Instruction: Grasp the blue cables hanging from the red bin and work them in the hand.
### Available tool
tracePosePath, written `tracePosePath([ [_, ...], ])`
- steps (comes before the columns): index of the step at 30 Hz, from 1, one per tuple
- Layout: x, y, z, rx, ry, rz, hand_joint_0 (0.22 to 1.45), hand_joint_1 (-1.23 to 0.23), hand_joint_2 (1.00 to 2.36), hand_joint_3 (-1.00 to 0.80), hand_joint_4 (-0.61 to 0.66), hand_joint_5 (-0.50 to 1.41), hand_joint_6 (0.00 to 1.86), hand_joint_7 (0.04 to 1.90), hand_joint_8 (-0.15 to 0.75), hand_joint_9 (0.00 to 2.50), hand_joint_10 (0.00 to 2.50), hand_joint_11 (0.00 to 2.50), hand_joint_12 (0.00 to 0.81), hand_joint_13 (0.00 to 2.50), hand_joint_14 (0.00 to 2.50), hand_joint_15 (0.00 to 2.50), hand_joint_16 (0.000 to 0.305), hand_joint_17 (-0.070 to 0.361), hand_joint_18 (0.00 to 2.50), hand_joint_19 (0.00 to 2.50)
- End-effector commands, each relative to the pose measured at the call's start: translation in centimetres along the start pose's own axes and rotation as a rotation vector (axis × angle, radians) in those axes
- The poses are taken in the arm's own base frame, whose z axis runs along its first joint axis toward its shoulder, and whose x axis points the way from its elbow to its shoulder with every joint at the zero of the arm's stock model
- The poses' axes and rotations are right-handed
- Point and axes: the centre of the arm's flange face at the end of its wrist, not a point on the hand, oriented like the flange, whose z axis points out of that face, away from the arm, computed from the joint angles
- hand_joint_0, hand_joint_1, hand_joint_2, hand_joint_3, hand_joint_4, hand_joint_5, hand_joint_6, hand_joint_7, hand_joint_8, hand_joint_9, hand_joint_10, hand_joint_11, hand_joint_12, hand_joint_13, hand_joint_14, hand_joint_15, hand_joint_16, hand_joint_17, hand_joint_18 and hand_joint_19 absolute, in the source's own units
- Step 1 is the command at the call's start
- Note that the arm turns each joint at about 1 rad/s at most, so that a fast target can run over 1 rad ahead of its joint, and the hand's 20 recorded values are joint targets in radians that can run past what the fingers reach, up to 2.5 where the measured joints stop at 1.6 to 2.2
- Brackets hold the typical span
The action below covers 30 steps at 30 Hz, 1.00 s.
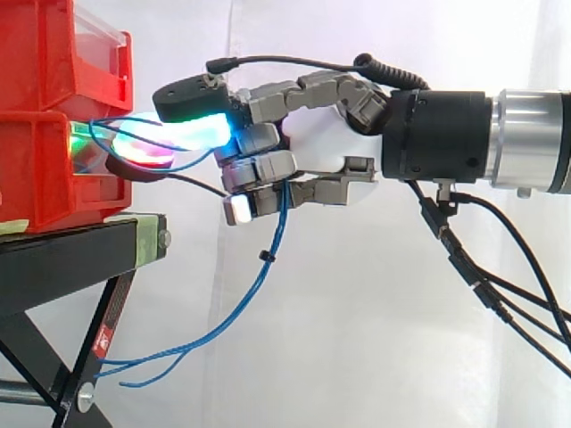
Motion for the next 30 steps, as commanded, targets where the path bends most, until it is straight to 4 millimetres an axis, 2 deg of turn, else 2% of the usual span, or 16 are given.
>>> tracePosePath([
  [1,-0.1,0.1,0.1,-0.003,0.002,0.010,1.14,-0.74,1.00,0.36,0.16,0.14,0.01,1.24,0.370,0.28,2.50,1.81,0.438,0.50,2.50,1.45,0.048,0.108,0.81,1.08],
  [13,0.7,0.5,0.2,-0.014,0.081,0.022,1.17,-0.74,1.00,0.37,0.13,0.13,0.00,1.25,0.358,0.27,2.50,1.80,0.433,0.46,2.50,1.45,0.047,0.107,0.75,1.04],
  [16,0.8,1.3,0.5,-0.028,0.088,0.031,1.17,-0.73,1.00,0.37,0.13,0.13,0.00,1.25,0.362,0.27,2.50,1.80,0.431,0.46,2.50,1.43,0.047,0.106,0.75,1.05],
  [30,1.2,2.0,0.0,-0.005,0.114,0.049,1.18,-0.73,1.00,0.34,0.13,0.13,0.00,1.24,0.358,0.28,2.50,1.79,0.427,0.46,2.50,1.44,0.047,0.105,0.73,1.02],
])
